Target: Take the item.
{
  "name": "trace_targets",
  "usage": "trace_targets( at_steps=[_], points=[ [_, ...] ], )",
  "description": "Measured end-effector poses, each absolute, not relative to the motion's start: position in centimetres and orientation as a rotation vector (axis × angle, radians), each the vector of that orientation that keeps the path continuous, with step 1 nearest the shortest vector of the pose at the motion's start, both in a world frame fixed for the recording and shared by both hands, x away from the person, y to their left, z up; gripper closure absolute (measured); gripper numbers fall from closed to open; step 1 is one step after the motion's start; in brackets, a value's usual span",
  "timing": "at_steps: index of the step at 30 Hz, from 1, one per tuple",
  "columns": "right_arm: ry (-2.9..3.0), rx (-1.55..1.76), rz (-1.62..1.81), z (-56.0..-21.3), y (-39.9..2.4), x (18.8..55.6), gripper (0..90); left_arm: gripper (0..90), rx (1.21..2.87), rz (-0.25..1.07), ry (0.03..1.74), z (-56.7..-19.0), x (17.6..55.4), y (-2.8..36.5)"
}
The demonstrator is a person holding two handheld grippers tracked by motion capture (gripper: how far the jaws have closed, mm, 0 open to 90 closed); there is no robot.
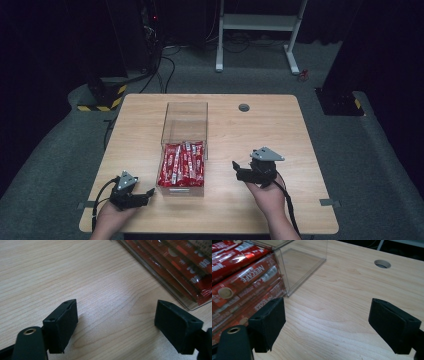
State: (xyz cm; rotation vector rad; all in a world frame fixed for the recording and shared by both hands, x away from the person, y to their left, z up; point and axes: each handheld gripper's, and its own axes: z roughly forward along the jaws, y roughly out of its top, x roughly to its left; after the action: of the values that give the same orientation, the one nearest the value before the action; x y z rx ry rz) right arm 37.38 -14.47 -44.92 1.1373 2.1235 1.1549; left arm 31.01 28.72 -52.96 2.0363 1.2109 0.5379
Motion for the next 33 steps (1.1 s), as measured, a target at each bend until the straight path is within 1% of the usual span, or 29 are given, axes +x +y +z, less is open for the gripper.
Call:
trace_targets(
  at_steps=[17,33],
  points=[
    [2.162,1.027,1.211,-43.6,-11.5,36.7,15.7,19.2,2.036,0.537,1.211,-53.0,31.0,28.7],
    [2.196,0.956,1.269,-43.1,-9.2,36.1,16.8,19.2,2.036,0.538,1.209,-53.0,30.9,28.8]
  ],
)
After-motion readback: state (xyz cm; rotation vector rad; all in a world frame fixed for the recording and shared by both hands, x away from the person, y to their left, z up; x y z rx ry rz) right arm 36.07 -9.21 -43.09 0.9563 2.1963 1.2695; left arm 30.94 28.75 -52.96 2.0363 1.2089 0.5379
